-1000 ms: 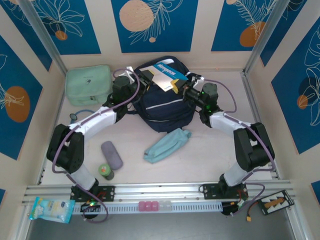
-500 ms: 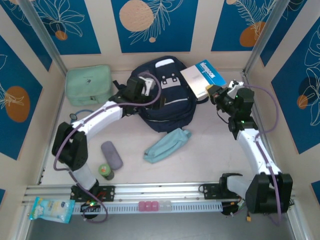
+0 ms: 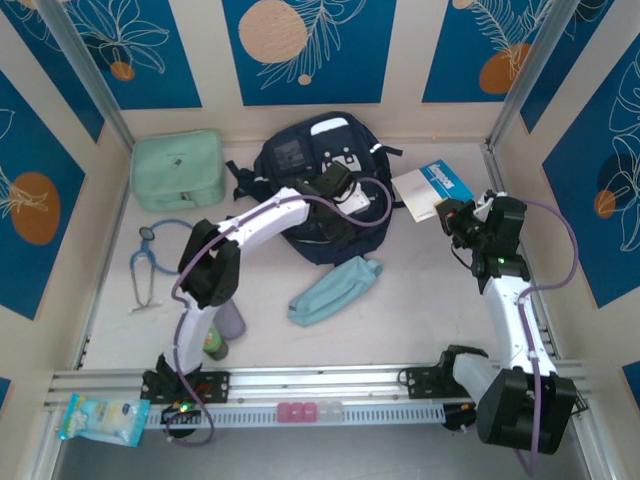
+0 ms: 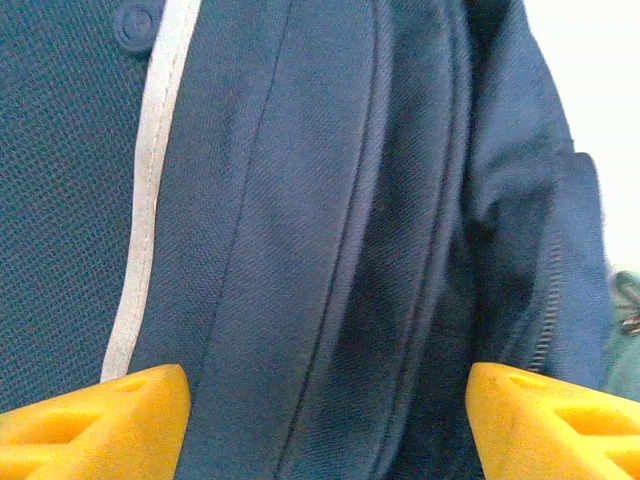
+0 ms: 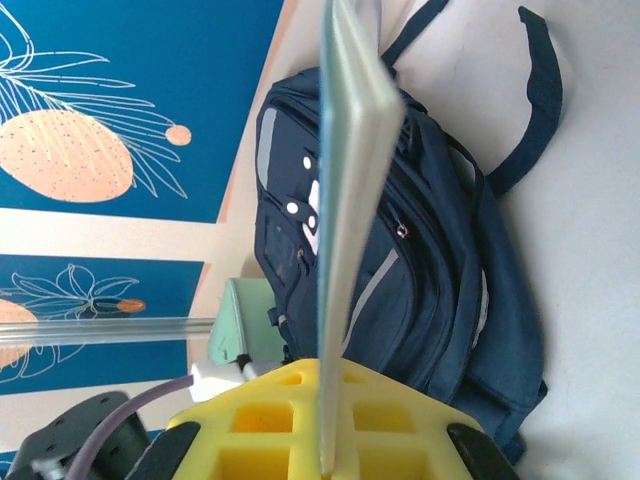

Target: Pack books, pencil case, and school supplies into a backpack

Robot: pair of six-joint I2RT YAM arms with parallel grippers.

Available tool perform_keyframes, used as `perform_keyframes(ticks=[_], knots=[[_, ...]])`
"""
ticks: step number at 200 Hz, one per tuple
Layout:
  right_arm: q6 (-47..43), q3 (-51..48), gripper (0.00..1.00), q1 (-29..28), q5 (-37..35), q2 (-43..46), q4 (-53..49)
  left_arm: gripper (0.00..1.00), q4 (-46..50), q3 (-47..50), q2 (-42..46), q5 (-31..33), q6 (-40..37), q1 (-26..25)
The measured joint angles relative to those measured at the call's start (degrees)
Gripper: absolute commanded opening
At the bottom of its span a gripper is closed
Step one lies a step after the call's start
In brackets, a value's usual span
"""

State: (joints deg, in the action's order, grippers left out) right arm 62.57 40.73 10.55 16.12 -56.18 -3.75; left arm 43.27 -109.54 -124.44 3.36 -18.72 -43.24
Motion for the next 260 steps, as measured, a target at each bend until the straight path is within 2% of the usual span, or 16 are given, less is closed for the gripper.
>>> perform_keyframes(ticks=[54,63,70,99,127,161,203,260], knots=[[0.04,-0.02,0.02,0.09,0.83,0.17,-0.2,0.62,2.56,-3.45,-3.34,4.24,-3.21,0.04],[0.04,-0.04,0.02,0.11,0.83,0.17,-0.2,0.59,2.71,-3.85,-3.74,4.79,-3.61,0.04],[0.07,-0.04,0.02,0.17,0.83,0.17,-0.2,0.55,2.84,-4.24,-4.11,5.27,-3.89,0.04],[0.07,-0.07,0.02,0.26,1.03,0.26,-0.2,0.3,3.21,-5.73,-6.05,7.34,-4.81,0.04],[0.07,-0.33,0.03,0.5,1.29,0.81,-0.22,0.14,3.04,-5.75,-6.25,8.59,-5.49,-0.28],[0.04,-0.37,0.03,0.98,1.49,2.12,-0.79,0.0,1.25,-4.37,-3.67,8.74,-4.26,-0.33],[-0.92,-0.72,0.03,1.2,1.9,5.16,-3.02,0.0,-2.78,-2.99,2.43,10.97,-0.96,-0.11],[-5.01,-2.67,0.03,1.2,0.33,12.31,-9.38,0.0,-13.51,-0.57,7.93,20.35,4.96,-0.11]])
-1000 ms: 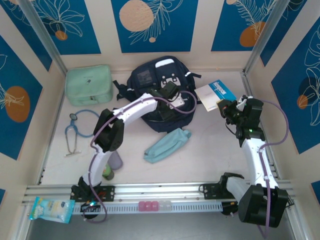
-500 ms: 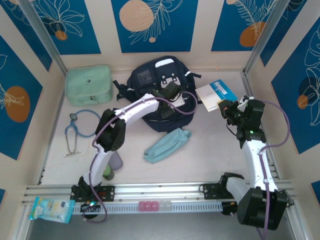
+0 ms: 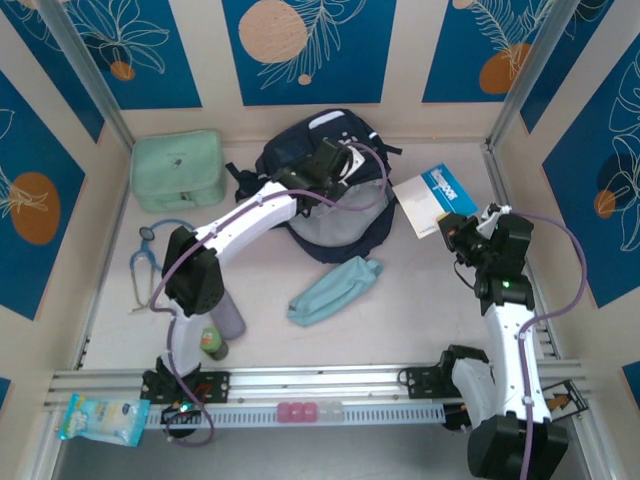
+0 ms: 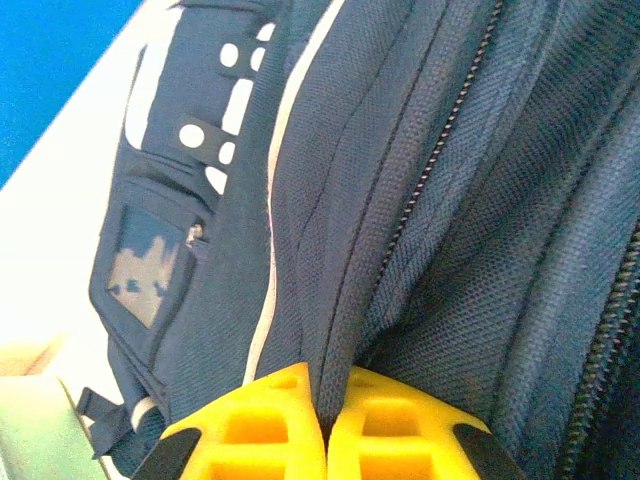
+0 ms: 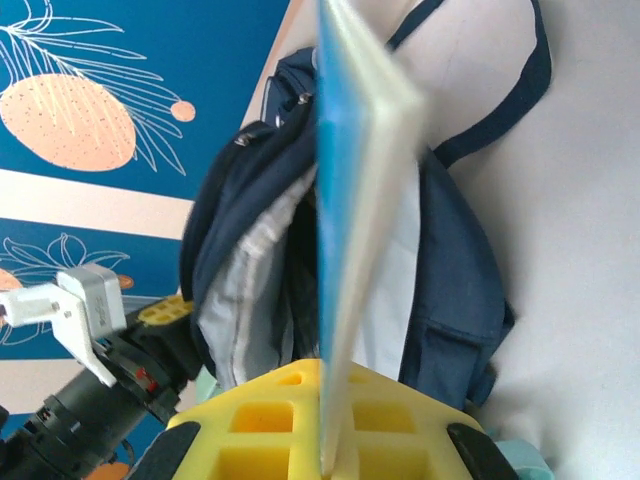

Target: Pack books, pencil case, and school supplies into a backpack

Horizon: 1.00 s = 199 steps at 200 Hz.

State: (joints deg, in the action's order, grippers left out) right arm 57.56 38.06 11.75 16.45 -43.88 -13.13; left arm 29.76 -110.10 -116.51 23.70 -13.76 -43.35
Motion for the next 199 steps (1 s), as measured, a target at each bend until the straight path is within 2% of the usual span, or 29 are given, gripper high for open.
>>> perform_keyframes(ticks=[46,73,102,128,167,199], knots=[[0.28,-1.86,0.03,-2.75,0.09,1.29,-0.79,0.0,-1.95,-0.33,-0.04,2.29,3.02,-0.02],[2.21,-2.6,0.03,-8.79,0.72,-2.95,2.78,0.0,-1.95,-0.42,-0.04,2.21,4.13,0.0],[4.33,-2.23,0.03,-17.75,0.44,-12.09,9.86,0.0,-1.92,-0.42,-0.04,1.73,4.79,0.0],[6.03,0.52,0.03,-23.34,-0.24,-21.59,16.52,0.0,-1.86,-0.42,-0.04,0.61,5.09,0.0],[8.61,5.4,0.03,-26.64,-4.42,-35.45,27.87,0.0,-1.27,-0.83,-0.02,-1.14,6.01,0.02],[10.54,12.28,0.03,-28.35,-7.87,-48.48,31.67,0.0,-0.07,-2.23,-0.02,-2.25,6.47,0.2]])
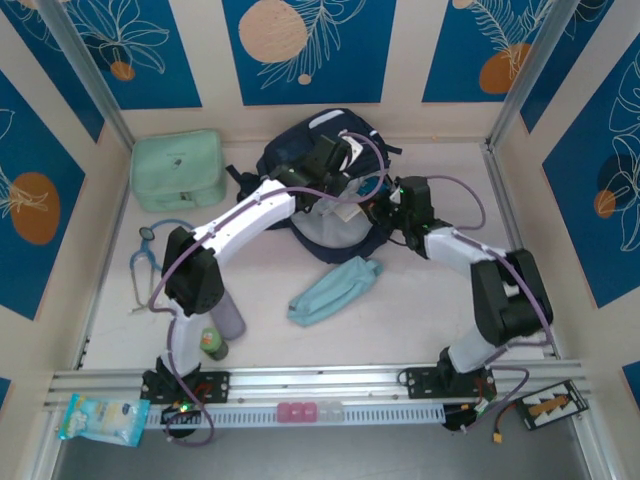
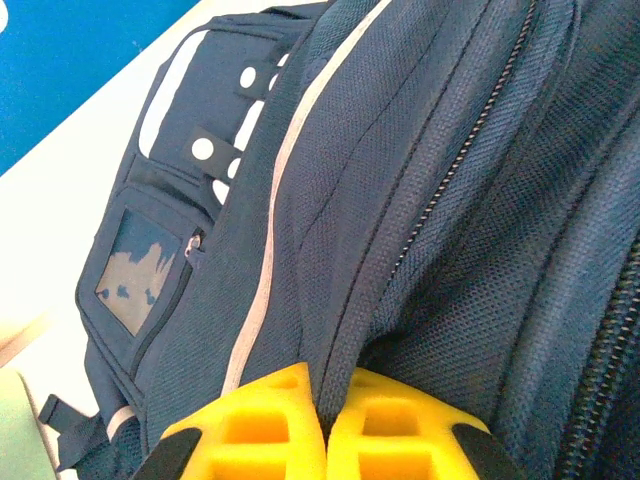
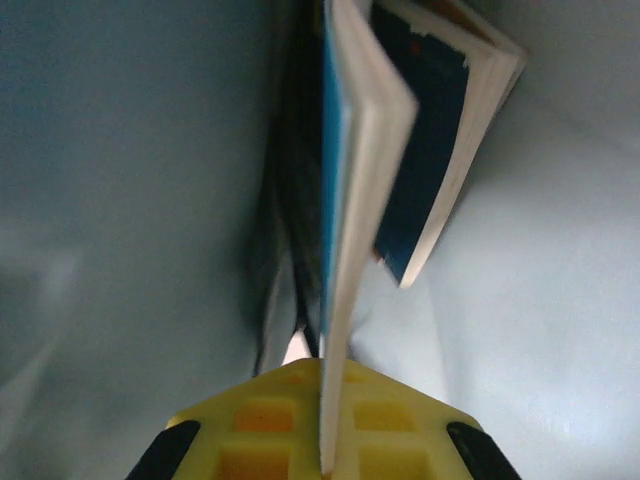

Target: Pack books, pencil case, and school supplies into a backpack

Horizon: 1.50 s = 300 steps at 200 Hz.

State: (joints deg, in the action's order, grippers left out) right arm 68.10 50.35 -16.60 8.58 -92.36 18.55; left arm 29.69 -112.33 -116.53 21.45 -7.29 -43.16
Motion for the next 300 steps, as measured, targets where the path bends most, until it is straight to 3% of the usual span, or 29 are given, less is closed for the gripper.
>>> perform_keyframes(ticks=[54,134,146,177,207,270,300], knots=[[8.13,5.57,0.06,-3.37,-5.68,-14.58,3.21,0.0,3.13,-3.69,-0.02,-0.72,1.46,0.17],[17.2,17.31,0.25,-3.28,-2.25,-25.9,6.54,0.0,4.74,-4.52,-0.02,-2.16,2.97,0.17],[17.68,17.99,0.34,-3.15,-1.22,-26.49,6.45,0.0,4.74,-4.52,-0.02,-2.19,2.99,0.17],[18.82,17.92,0.7,-2.6,1.4,-26.4,5.64,0.0,4.87,-4.57,-0.02,-2.43,3.58,0.17],[19.02,13.9,0.78,-0.96,4.2,-22.43,5.38,0.0,5.16,-4.61,-0.02,-2.84,4.0,0.17],[17.81,4.02,0.79,3.5,5.62,-4.7,0.46,0.0,5.31,-4.61,-0.04,-3.28,4.04,0.17],[16.22,-2.32,0.77,6.27,2.03,7.85,-6.71,0.0,5.33,-4.61,-0.48,-4.72,4.35,0.2]])
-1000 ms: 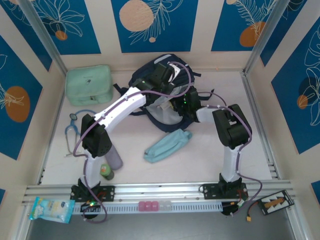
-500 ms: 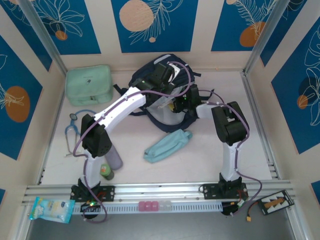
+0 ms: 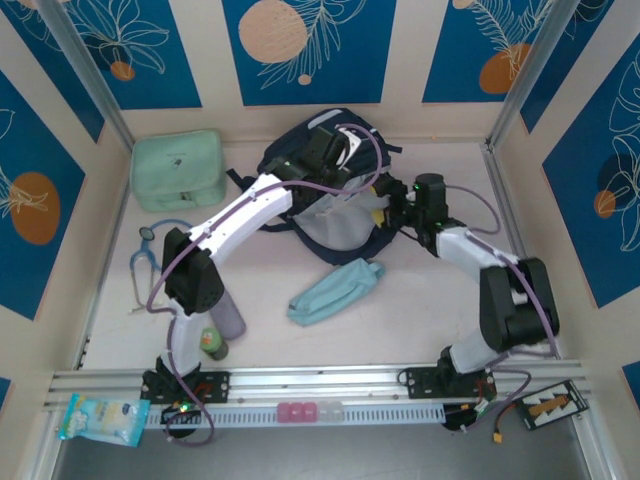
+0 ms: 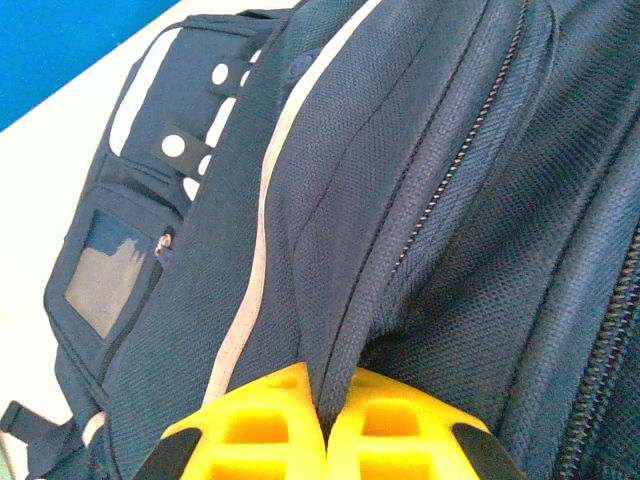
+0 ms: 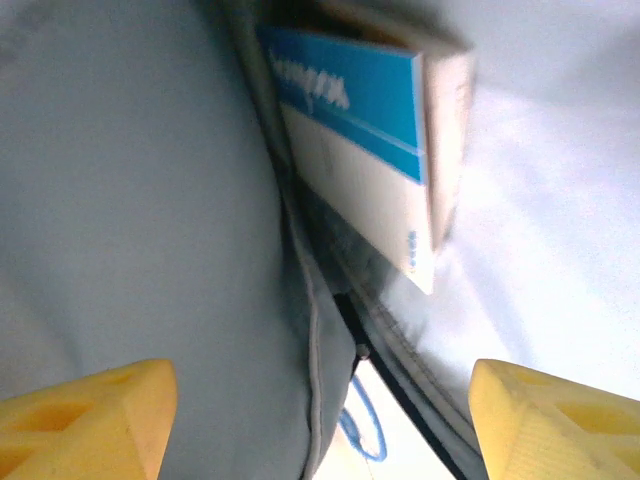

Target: Pack books, pencil case, and school supplies into a backpack

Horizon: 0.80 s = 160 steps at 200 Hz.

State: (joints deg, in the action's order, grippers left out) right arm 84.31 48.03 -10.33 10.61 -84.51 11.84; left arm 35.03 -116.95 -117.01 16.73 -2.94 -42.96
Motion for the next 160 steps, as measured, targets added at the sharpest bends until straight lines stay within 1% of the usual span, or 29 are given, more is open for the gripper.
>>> perform_keyframes(ticks=[6,13,18,25,34,44,58,69,92,104,116,129,140,160], knots=[[-0.24,-1.09,0.77,0.57,-1.55,2.8,-2.69,0.01,0.0,0.0,-0.15,-0.37,0.11,0.0],[-0.48,-2.47,0.77,1.22,-3.8,6.38,-5.84,0.07,0.02,0.0,-0.37,-1.14,0.15,0.0],[-0.68,-3.5,0.77,1.62,-5.49,8.94,-8.07,0.13,0.07,0.02,-0.52,-1.84,0.11,0.04],[-1.29,-4.87,0.77,2.27,-8.2,12.76,-11.32,0.24,0.04,0.26,-0.61,-2.91,0.26,0.07],[-2.27,-6.25,0.77,2.8,-11.39,16.96,-14.8,0.42,-0.26,0.9,-0.63,-5.03,0.63,0.11],[-3.67,-7.1,0.77,2.86,-14.19,20.65,-18.45,0.58,-0.9,1.49,-0.63,-7.39,1.27,0.09],[-6.54,-7.06,0.77,2.84,-17.0,23.71,-22.25,0.71,-2.23,2.82,-0.59,-11.15,1.66,0.09],[-9.53,-6.16,0.77,2.75,-18.47,24.68,-24.92,0.77,-2.93,4.42,-0.46,-13.77,2.78,0.09],[-16.76,-1.73,0.77,0.98,-19.5,23.15,-28.76,0.84,-4.79,10.88,1.49,-19.47,5.29,0.96],[-20.63,1.92,0.76,-1.25,-19.61,20.81,-30.01,0.85,-6.56,15.67,3.69,-21.99,7.48,1.86],[-24.46,6.12,0.76,-4.33,-19.19,17.55,-30.69,0.85,-8.85,21.11,6.82,-24.28,10.29,3.85],[-27.32,9.75,0.75,-7.65,-17.73,13.75,-30.45,0.85,-11.78,27.15,10.67,-26.25,14.21,7.28],[-28.72,11.87,0.74,-10.1,-16.2,10.29,-29.99,0.82,-14.19,31.91,13.68,-27.54,18.34,11.32],[-29.86,13.77,0.74,-13.68,-13.9,4.07,-29.46,0.77,-18.05,38.45,16.46,-29.11,25.18,17.88]])
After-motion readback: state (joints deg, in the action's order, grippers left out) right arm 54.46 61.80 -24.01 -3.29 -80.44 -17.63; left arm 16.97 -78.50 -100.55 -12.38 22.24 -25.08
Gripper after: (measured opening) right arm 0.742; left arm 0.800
